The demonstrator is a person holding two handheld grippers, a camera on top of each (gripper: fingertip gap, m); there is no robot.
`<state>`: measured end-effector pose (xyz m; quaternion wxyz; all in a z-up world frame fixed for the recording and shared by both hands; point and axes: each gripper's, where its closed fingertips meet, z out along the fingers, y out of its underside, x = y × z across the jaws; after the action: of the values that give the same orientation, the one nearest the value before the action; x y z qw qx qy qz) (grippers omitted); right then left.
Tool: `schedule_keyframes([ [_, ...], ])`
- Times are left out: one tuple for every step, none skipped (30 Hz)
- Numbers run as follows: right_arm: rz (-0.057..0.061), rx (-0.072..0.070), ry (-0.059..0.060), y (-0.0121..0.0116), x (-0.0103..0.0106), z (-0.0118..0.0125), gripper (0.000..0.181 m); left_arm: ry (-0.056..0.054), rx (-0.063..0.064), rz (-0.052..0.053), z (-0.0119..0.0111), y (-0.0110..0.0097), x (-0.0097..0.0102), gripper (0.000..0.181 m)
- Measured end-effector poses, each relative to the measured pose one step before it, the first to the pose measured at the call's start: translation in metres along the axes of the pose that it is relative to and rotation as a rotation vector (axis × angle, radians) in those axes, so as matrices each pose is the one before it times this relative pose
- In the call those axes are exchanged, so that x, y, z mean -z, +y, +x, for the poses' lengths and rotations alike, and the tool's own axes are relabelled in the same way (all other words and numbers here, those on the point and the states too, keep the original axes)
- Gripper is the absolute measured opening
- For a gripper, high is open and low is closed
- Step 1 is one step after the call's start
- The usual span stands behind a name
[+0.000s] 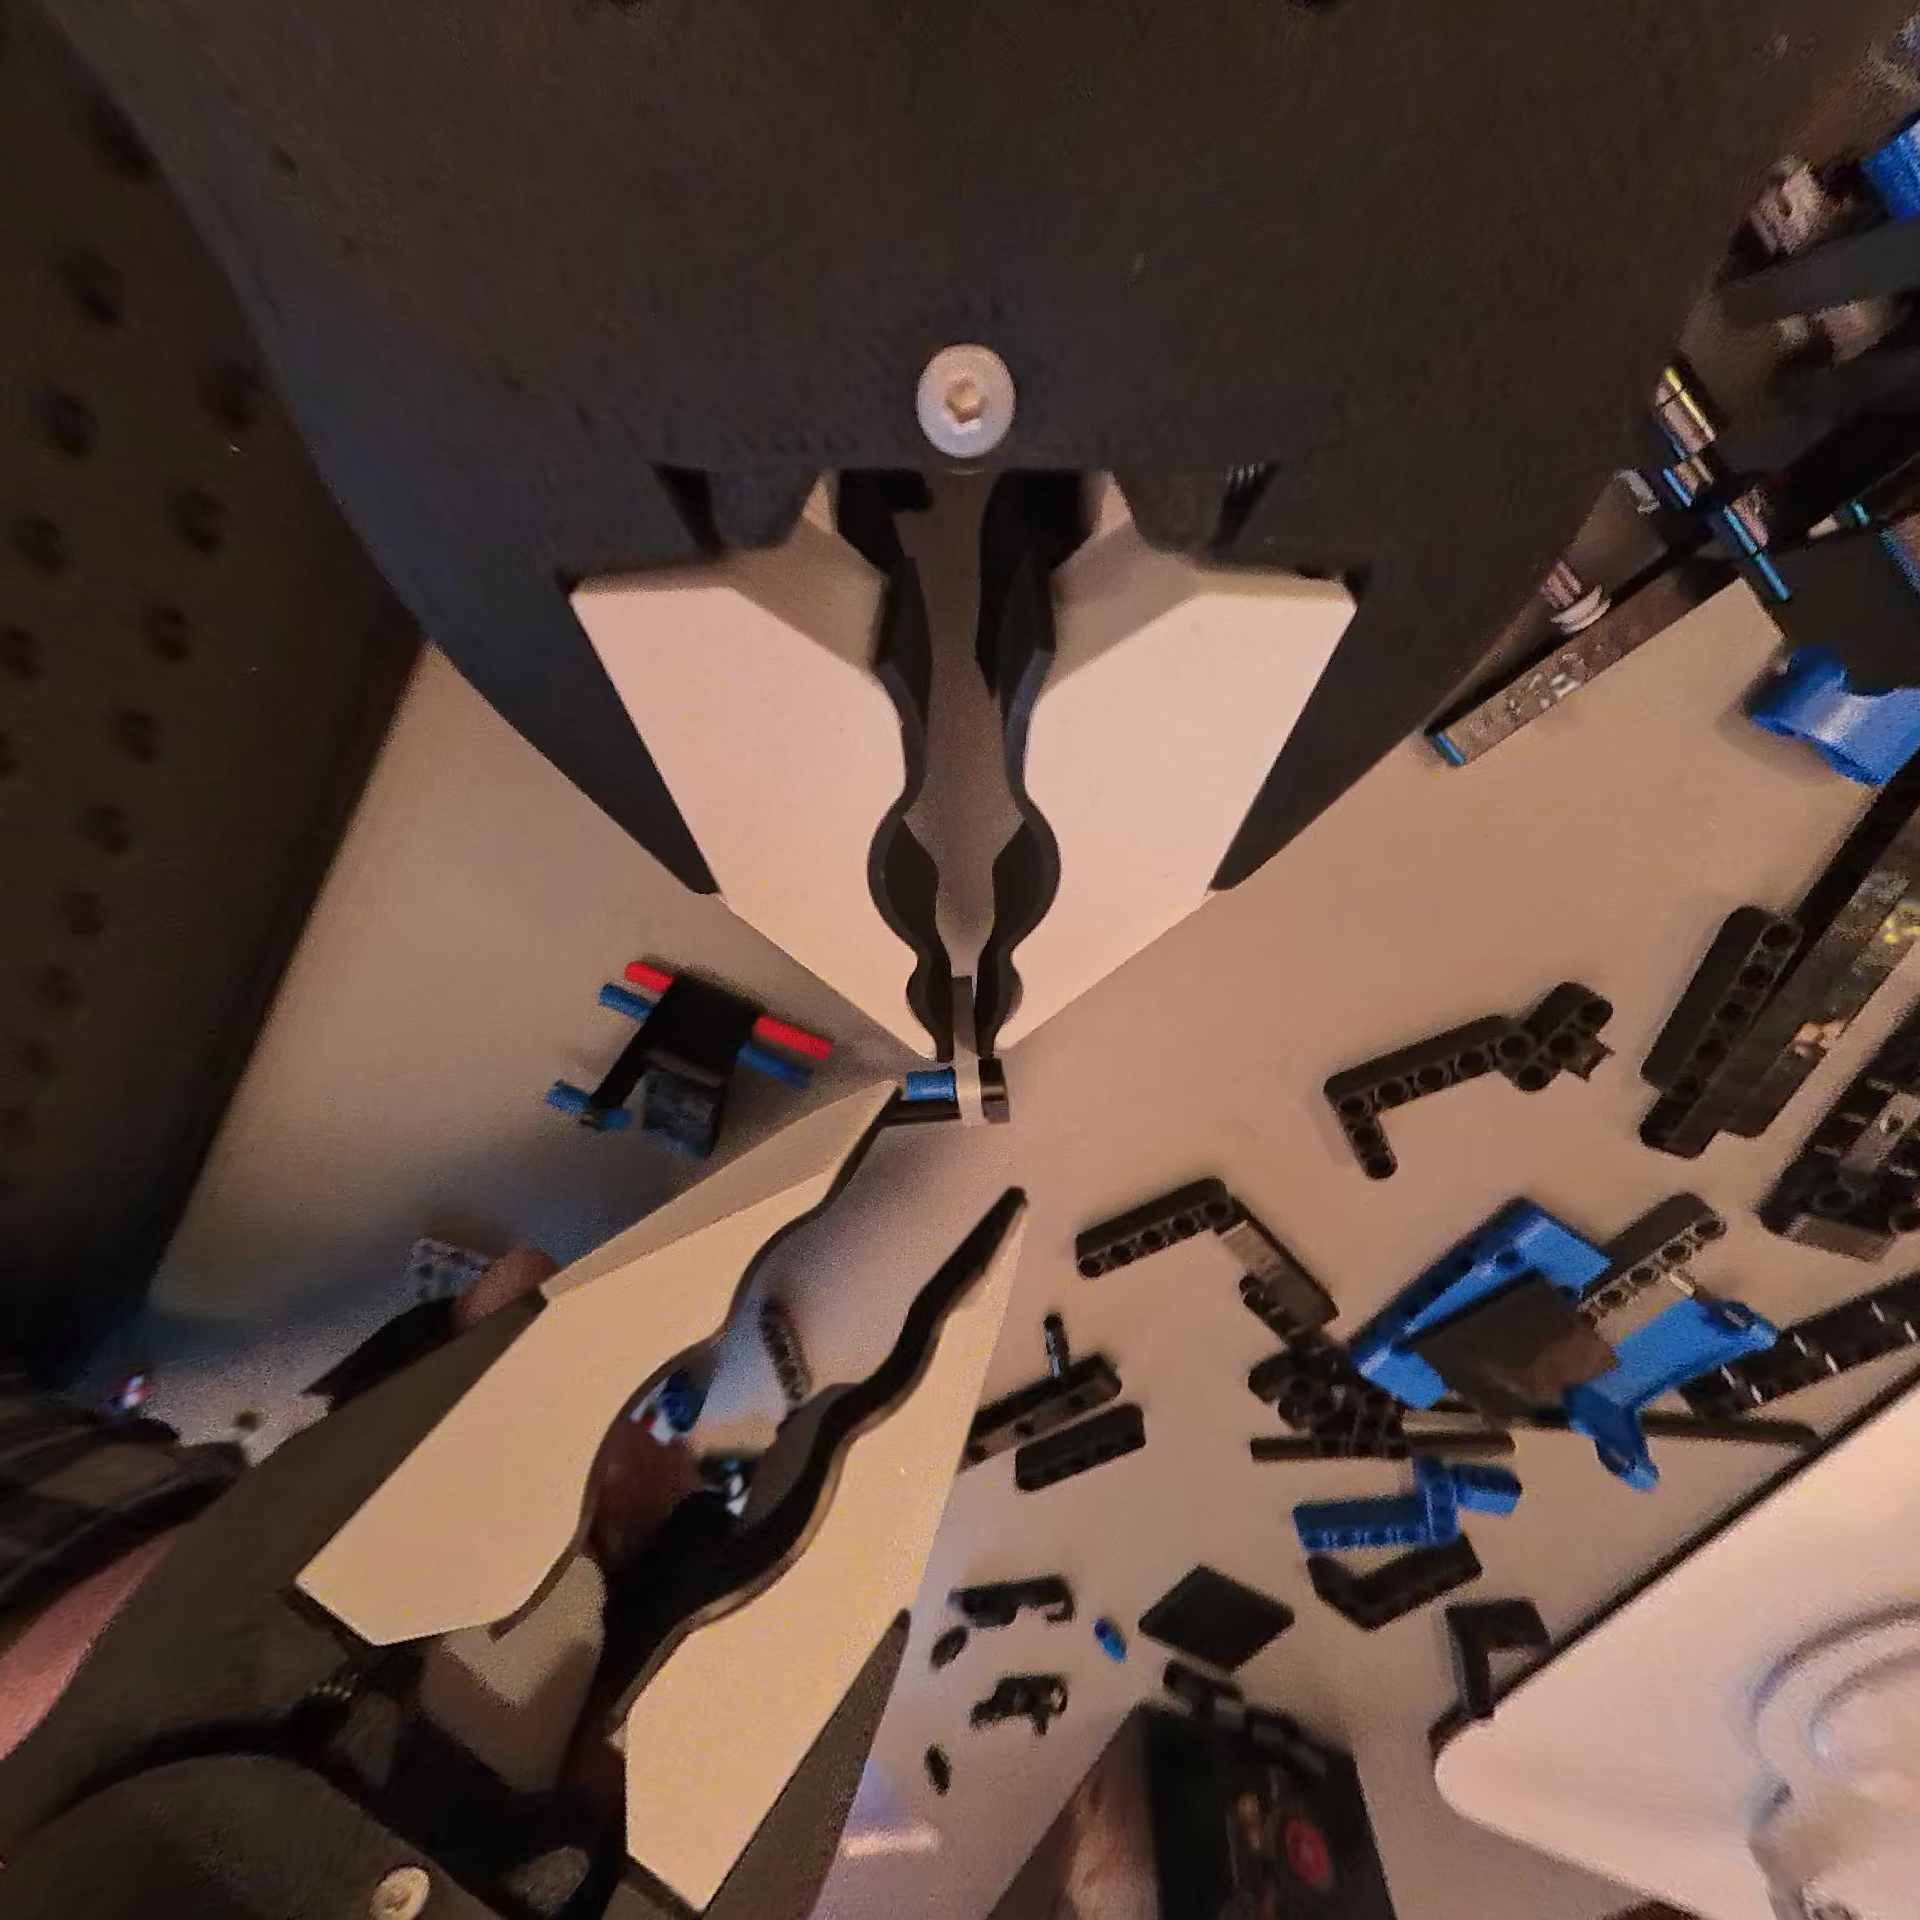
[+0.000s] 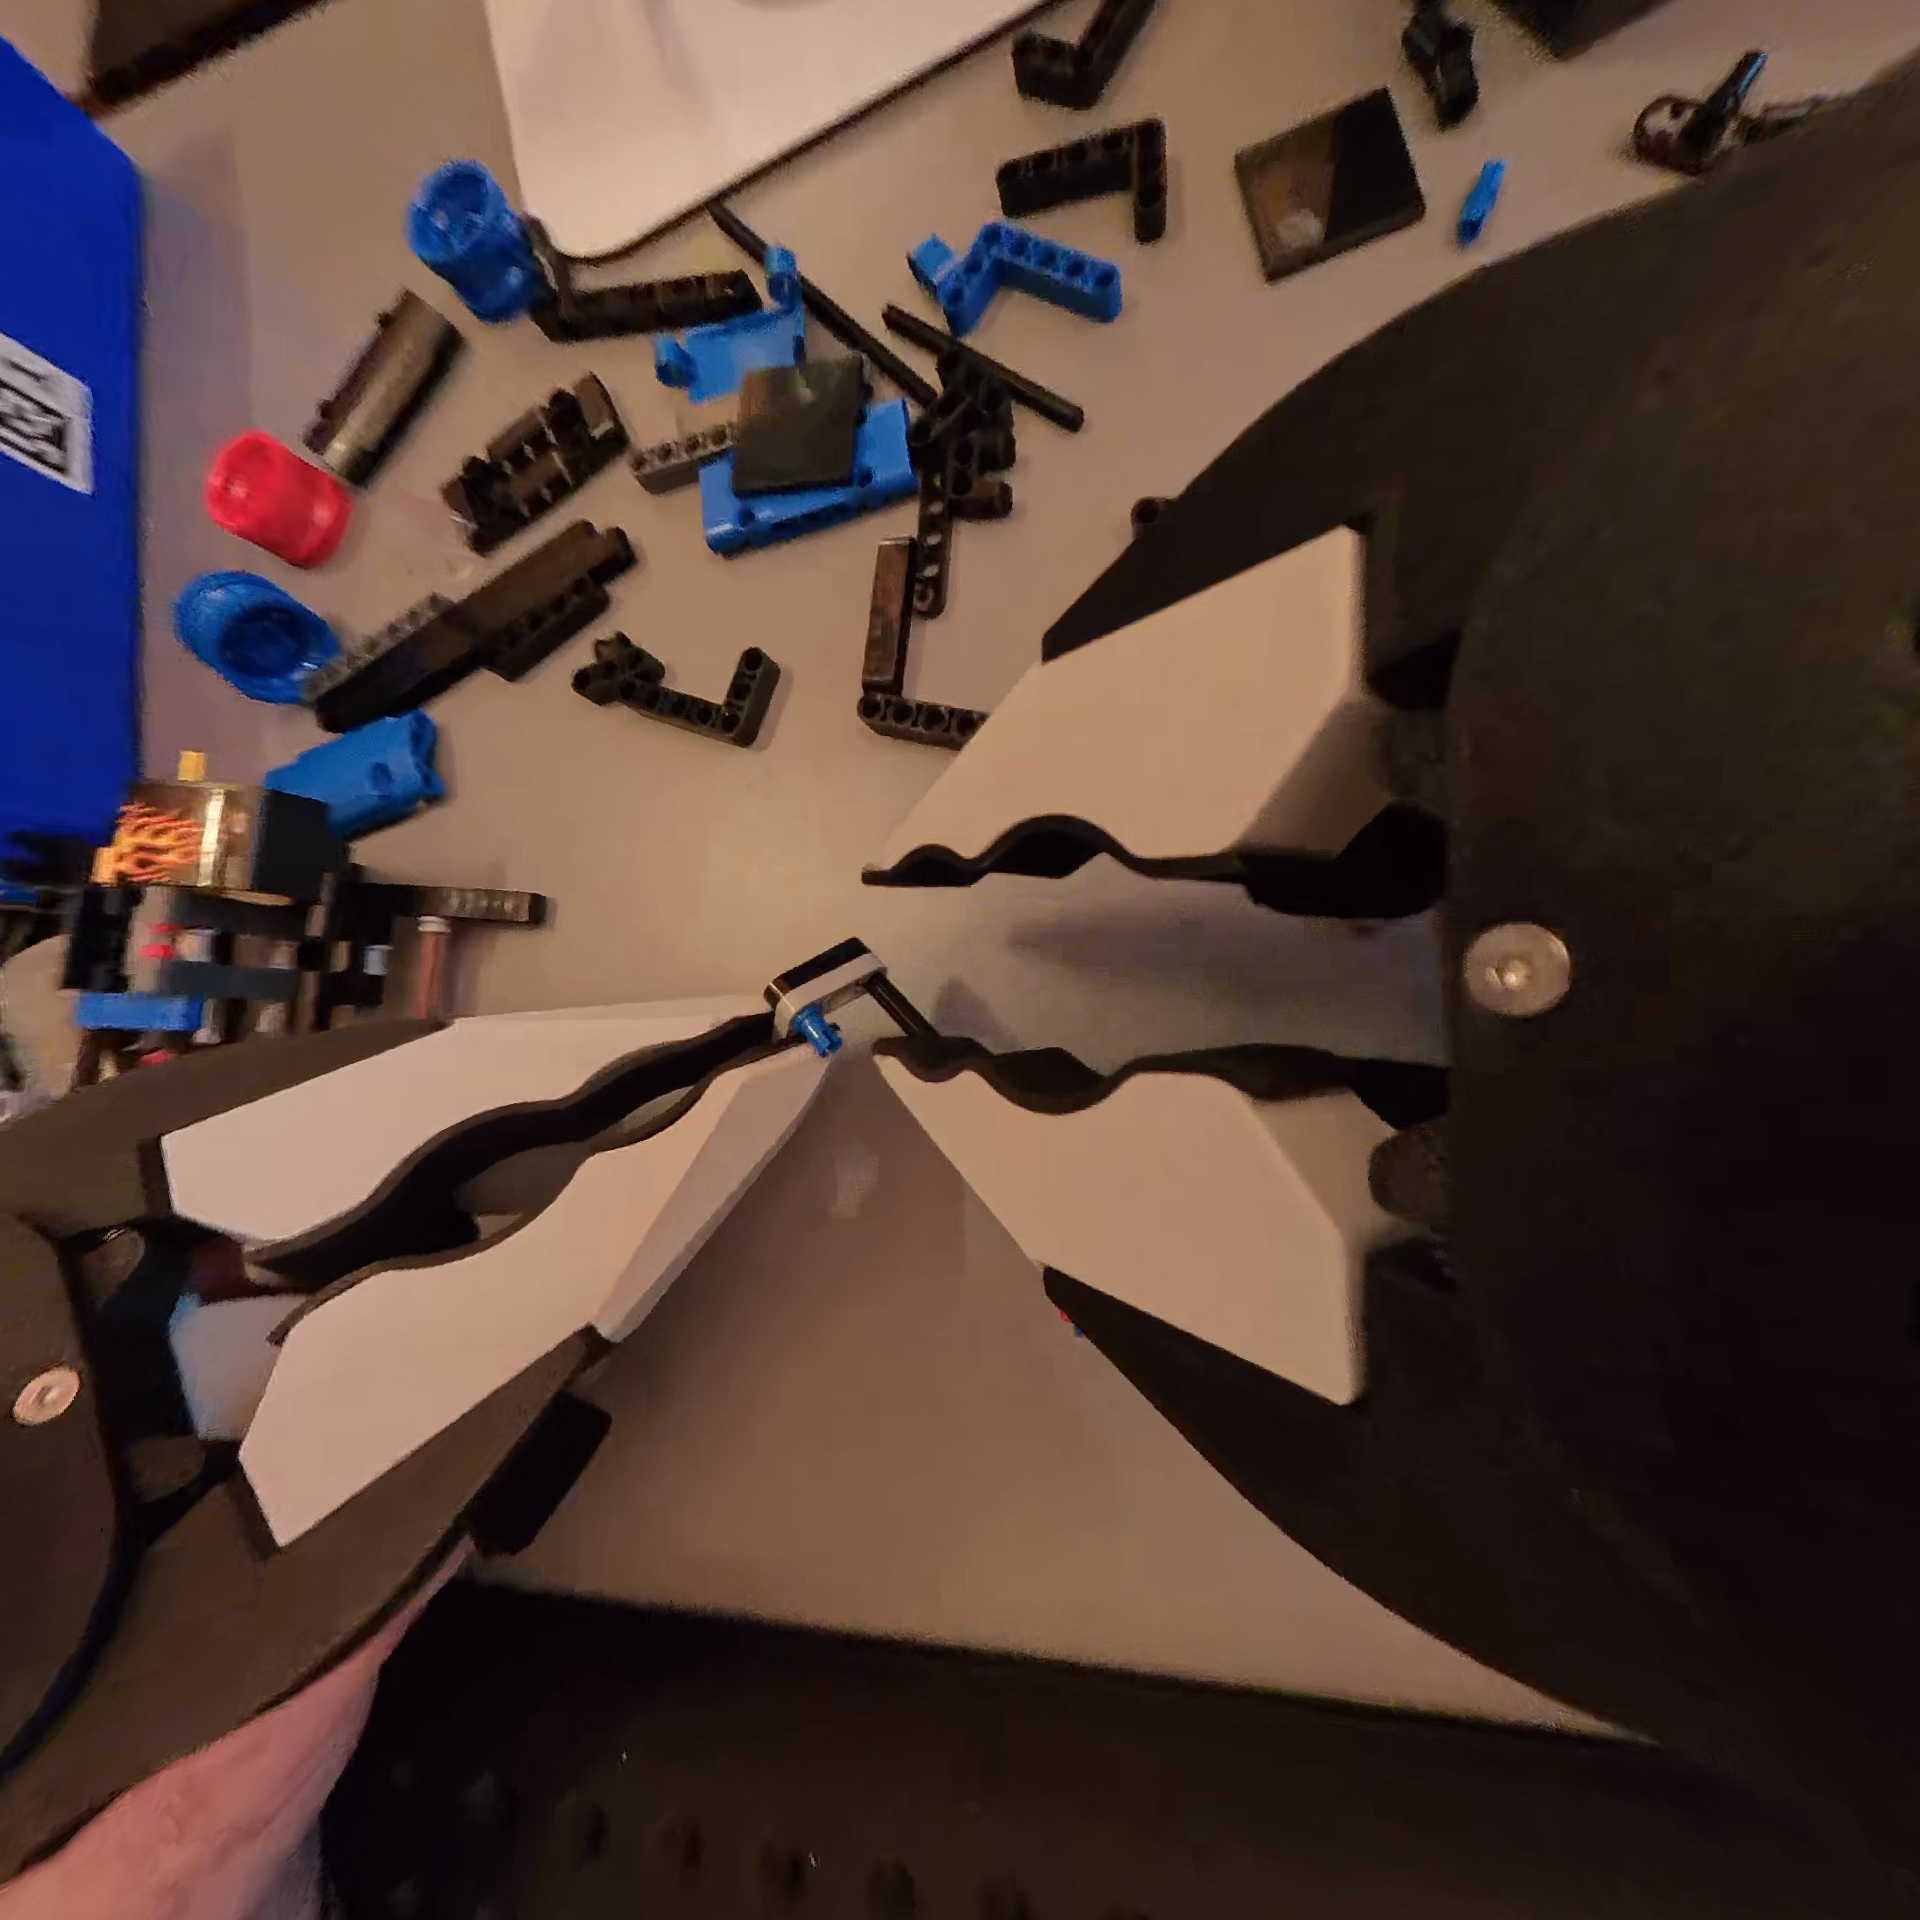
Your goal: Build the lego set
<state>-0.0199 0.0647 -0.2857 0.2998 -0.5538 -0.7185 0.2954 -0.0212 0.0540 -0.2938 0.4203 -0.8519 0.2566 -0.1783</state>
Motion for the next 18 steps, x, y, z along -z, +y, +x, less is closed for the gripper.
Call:
schedule_keyframes([
  [0.0213,0.0142,-0.0057,-0.00224,0.00433,-0.00054,0.029,0.0138,-0.0079,0.0219,0.00288,-0.00379,0.00140,0.002],
  [0.0181,0.0170,-0.0039,-0.00135,0.00374,-0.00049,0.032,0.0120,-0.0221,0.0175,0.00298,-0.00305,0.00103,0.002],
  [0.0153,0.0194,0.0002,-0.00108,0.00355,-0.00026,0.035,0.0062,-0.0334,0.0138,0.00278,-0.00274,0.00072,0.002],
  [0.0126,0.0221,-0.0031,-0.00098,0.00276,-0.00091,0.036,0.0020,-0.0247,0.0056,0.00213,-0.00192,0.00011,0.002],
  [0.0064,0.0240,-0.0046,0.00004,0.00176,-0.00141,0.037,0.0077,-0.0140,0.0029,0.00236,-0.00118,-0.00026,0.002],
  [0.0036,0.0193,-0.0079,0.00015,0.00122,-0.00185,0.039,0.0092,-0.0245,0.0001,0.00257,-0.00022,-0.00048,0.002],
  [0.0069,0.0246,-0.0133,-0.00081,0.00087,-0.00337,0.038,0.0096,-0.0387,0.0091,0.00345,-0.00177,0.00041,0.002],
  [0.0044,0.0377,-0.0049,-0.00077,0.00045,-0.00298,0.039,0.0034,-0.0317,0.0118,0.00268,-0.00318,0.00109,0.002],
  [-0.0030,0.0380,-0.0034,-0.00015,0.00058,-0.00300,0.039,0.0032,-0.0257,-0.0047,0.00208,-0.00026,0.00010,0.002],
  [-0.0057,0.0262,-0.0106,0.00042,0.00090,-0.00322,0.039,0.0087,-0.0217,-0.0022,0.00253,0.00035,-0.00077,0.002],
  [-0.0010,0.0126,-0.0162,0.00051,0.00094,-0.00306,0.039,0.0090,-0.0035,0.0010,0.00192,-0.00044,-0.00082,0.002],
  [0.0048,0.0039,-0.0165,0.00045,0.00077,-0.00283,0.038,0.0091,-0.0048,0.0020,0.00182,-0.00079,-0.00046,0.002],
  [0.0052,0.0033,-0.0197,0.00008,0.00059,-0.00349,0.039,-0.0004,-0.0043,0.0011,0.00001,-0.00083,-0.00036,0.002],
  [0.0008,0.0012,-0.0143,0.00029,0.00039,-0.00257,0.042,-0.0032,0.0016,0.0022,-0.00102,-0.00080,0.00010,0.002],
  [-0.0024,-0.0016,-0.0143,0.00079,0.00033,-0.00228,0.044,0.0038,0.0017,0.0050,-0.00015,-0.00089,0.00057,0.002],
  [0.0007,-0.0021,-0.0126,0.00054,0.00025,-0.00186,0.045,0.0107,0.0026,0.0101,0.00105,-0.00161,0.00086,0.002],
  [0.0002,0.0037,-0.0034,0.00034,-0.00003,-0.00075,0.044,0.0070,0.0038,0.0115,0.00069,-0.00187,0.00070,0.002],
  [-0.0066,0.0097,0.0012,0.00081,-0.00057,-0.00030,0.042,0.0076,-0.0021,0.0043,0.00113,-0.00090,0.00042,0.002],
])
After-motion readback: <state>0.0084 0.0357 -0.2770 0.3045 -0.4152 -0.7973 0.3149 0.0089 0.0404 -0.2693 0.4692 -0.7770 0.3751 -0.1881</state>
